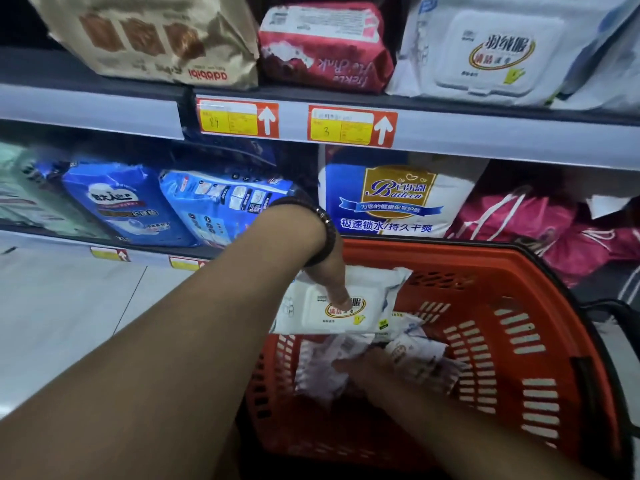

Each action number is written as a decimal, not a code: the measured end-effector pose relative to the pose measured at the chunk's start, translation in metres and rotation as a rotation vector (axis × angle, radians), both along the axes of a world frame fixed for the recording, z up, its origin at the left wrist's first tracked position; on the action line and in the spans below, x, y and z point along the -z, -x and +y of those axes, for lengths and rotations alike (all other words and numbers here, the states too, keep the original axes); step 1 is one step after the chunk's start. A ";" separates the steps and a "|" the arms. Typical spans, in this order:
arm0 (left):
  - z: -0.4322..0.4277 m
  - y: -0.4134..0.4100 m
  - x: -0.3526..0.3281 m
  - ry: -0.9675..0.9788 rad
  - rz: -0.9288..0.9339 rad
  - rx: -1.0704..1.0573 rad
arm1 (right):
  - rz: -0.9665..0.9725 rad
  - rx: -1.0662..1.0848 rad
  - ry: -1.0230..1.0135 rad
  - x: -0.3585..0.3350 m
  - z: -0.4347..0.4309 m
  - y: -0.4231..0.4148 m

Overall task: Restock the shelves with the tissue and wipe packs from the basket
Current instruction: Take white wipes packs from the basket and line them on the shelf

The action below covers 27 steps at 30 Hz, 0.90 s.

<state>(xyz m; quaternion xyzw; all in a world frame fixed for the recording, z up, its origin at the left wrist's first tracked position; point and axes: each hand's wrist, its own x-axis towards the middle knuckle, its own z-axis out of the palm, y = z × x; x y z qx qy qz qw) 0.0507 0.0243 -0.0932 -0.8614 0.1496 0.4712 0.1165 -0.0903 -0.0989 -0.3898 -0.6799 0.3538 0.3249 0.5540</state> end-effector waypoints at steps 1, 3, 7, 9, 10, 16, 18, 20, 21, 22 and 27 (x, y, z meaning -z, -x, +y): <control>0.001 -0.001 0.001 -0.008 -0.012 0.001 | 0.014 -0.006 -0.020 -0.013 0.003 0.000; 0.002 -0.001 -0.001 -0.012 -0.038 -0.007 | 0.046 -0.033 -0.059 -0.023 0.006 0.000; 0.007 0.002 -0.009 0.030 -0.095 -0.059 | 0.033 -0.080 -0.052 -0.040 0.005 -0.007; 0.007 0.006 -0.012 0.059 -0.096 -0.074 | -0.093 -0.117 0.051 -0.049 -0.003 -0.007; 0.008 0.009 -0.012 0.072 -0.103 -0.083 | -0.152 -0.152 0.091 -0.060 -0.008 -0.005; 0.024 0.018 -0.030 0.228 -0.277 -0.174 | -0.332 -0.378 0.095 -0.157 -0.053 -0.002; 0.030 0.023 -0.039 0.307 -0.317 -0.224 | -0.412 -0.380 0.135 -0.199 -0.070 0.001; 0.036 0.027 -0.044 0.385 -0.333 -0.277 | -0.457 -0.307 0.124 -0.236 -0.088 0.009; 0.039 0.028 -0.043 0.433 -0.317 -0.324 | -0.479 -0.240 0.086 -0.251 -0.097 0.013; 0.041 0.029 -0.041 0.489 -0.292 -0.385 | -0.508 -0.168 0.029 -0.263 -0.104 0.018; 0.034 0.042 -0.035 0.701 -0.167 -0.584 | -0.686 0.275 -0.248 -0.297 -0.111 0.020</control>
